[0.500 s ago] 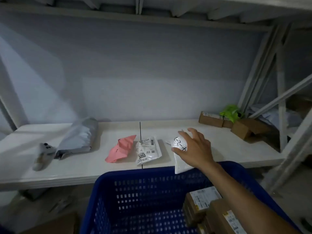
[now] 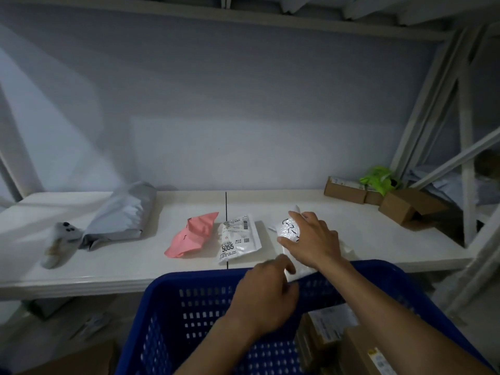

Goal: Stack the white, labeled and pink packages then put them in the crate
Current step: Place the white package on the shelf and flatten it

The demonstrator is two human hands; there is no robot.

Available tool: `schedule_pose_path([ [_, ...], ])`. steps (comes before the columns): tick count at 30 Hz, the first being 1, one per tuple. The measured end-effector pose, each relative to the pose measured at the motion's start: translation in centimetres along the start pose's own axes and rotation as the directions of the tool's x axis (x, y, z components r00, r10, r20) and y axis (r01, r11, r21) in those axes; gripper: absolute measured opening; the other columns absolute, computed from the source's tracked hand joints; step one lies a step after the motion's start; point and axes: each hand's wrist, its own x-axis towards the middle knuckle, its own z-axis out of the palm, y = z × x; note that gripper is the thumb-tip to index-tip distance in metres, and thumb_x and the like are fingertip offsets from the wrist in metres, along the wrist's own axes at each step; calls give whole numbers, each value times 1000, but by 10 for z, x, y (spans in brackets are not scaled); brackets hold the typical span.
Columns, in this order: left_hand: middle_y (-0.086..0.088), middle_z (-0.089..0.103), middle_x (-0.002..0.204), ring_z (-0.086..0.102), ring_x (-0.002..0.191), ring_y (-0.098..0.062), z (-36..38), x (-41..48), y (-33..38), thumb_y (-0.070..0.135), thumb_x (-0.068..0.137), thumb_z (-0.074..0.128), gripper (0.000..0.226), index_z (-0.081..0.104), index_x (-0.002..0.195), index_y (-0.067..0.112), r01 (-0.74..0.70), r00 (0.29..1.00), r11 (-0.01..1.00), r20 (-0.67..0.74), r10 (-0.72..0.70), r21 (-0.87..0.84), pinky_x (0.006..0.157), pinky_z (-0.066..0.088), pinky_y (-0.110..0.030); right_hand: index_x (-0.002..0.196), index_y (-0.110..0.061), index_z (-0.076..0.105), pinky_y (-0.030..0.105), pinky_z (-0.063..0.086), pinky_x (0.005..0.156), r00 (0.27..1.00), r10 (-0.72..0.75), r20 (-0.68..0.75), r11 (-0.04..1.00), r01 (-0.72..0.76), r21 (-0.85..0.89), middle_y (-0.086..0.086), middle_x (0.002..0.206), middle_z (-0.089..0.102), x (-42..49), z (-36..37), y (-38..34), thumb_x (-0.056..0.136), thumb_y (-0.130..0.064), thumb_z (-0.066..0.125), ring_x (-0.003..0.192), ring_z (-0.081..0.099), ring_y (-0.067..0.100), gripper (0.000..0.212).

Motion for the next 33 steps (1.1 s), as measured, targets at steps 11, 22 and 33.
schedule_pose_path([
  [11, -6, 10, 172, 11, 157, -30, 45, 96, -30, 30, 84, 78, 103, 13, 163, 17, -11, 997, 993, 72, 2, 119, 122, 27, -42, 164, -41, 17, 42, 44, 109, 994, -104, 36, 989, 100, 109, -1, 168, 31, 8, -8, 23, 107, -46, 47, 145, 43, 28, 65],
  [22, -11, 13, 171, 10, 156, -31, 58, 96, -27, 29, 85, 78, 95, 21, 160, 19, -85, 986, 958, 158, 42, 273, 123, 25, -42, 161, -37, 30, 39, 35, 117, 988, -86, 131, 989, 69, 130, 0, 168, 27, 12, -2, 46, 106, -41, 47, 149, 38, 28, 58],
  [33, -10, 19, 168, 13, 156, -33, 68, 87, -32, 30, 88, 72, 91, 19, 161, 16, -85, 979, 947, 201, 22, 310, 122, 31, -46, 163, -33, 30, 43, 15, 129, 969, -217, 119, 974, 223, -38, -8, 174, 15, 15, -11, 33, 109, -33, 27, 160, 12, 18, 53],
])
